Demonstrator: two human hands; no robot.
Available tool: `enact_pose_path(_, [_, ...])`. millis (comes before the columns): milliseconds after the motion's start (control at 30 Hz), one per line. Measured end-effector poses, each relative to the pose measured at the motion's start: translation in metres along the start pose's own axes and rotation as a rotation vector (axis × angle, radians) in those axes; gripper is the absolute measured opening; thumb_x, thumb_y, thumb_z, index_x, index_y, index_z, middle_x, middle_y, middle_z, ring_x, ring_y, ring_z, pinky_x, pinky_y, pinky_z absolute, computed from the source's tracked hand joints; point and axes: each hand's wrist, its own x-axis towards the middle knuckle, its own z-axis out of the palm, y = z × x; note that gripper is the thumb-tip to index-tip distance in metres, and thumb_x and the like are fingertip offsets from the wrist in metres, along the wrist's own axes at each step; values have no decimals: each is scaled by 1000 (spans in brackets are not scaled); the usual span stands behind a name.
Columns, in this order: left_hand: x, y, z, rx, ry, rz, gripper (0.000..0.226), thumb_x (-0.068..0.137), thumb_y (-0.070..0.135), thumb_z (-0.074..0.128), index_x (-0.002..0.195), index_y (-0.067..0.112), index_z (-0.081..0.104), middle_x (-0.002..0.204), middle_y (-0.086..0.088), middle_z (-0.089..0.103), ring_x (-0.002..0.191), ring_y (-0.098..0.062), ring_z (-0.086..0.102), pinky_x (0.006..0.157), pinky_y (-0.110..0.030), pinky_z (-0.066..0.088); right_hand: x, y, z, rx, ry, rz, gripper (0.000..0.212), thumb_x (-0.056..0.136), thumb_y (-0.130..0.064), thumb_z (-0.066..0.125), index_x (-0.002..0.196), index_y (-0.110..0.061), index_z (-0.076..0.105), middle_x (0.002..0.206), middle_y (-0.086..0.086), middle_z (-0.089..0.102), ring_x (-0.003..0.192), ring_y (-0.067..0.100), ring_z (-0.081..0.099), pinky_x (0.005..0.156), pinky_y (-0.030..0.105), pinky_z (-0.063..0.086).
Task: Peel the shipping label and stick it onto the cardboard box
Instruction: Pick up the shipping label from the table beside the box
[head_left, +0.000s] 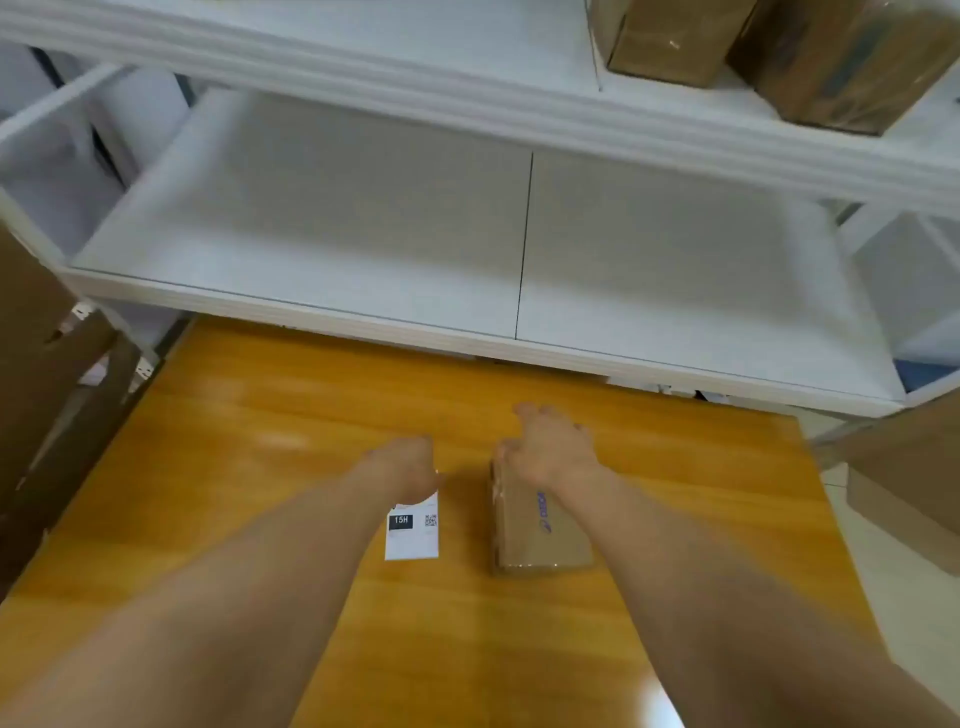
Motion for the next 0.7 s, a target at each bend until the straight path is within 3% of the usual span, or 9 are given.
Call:
enact_pose_path(100, [1, -9, 14, -46, 9, -106, 32, 96, 20, 49, 126, 8, 49, 125, -13, 61, 106, -30, 58, 75, -32, 43, 6, -3, 7, -2, 63, -35, 43, 97, -21, 49, 140, -18, 45, 120, 9, 68, 112, 31, 61, 96, 39, 40])
enact_pose_path(200, [2, -15, 32, -139, -22, -195, 31, 95, 14, 50, 125, 5, 50, 123, -14, 62, 108, -29, 61, 72, -32, 45, 9, -8, 15, 21, 66, -51, 38, 97, -13, 49, 135, -16, 49, 111, 11, 72, 103, 33, 65, 89, 36, 49])
enact_pose_path(333, [8, -23, 50, -229, -40, -254, 34, 98, 12, 46, 130, 5, 50, 130, -12, 58, 120, -27, 57, 91, -32, 49, 11, -16, 25, 74, 46, -116, 34, 98, -7, 49, 132, -13, 52, 111, 13, 71, 98, 32, 68, 78, 40, 59])
enact_pose_path(533, [6, -33, 71, -99, -180, -185, 53, 98, 15, 39, 151, 13, 31, 158, -15, 21, 141, -33, 33, 116, -35, 30, 19, -35, 48, 163, -62, -154, 41, 96, 3, 42, 131, -13, 55, 114, 18, 69, 98, 34, 67, 78, 41, 58])
enact_pose_path(633, [0, -34, 78, 7, -240, -93, 59, 101, 18, 36, 157, 16, 19, 166, -13, 0, 151, -37, 7, 121, -39, 16, 21, -43, 58, 207, -157, -123, 39, 96, 3, 44, 131, -10, 56, 122, 18, 67, 107, 33, 65, 85, 38, 56])
enact_pose_path(700, [-2, -34, 83, 67, -281, -65, 58, 104, 18, 34, 158, 15, 15, 167, -11, -2, 153, -34, 1, 119, -39, 14, 22, -48, 64, 224, -223, -87, 40, 96, 1, 46, 134, -8, 54, 126, 18, 65, 112, 31, 63, 87, 36, 54])
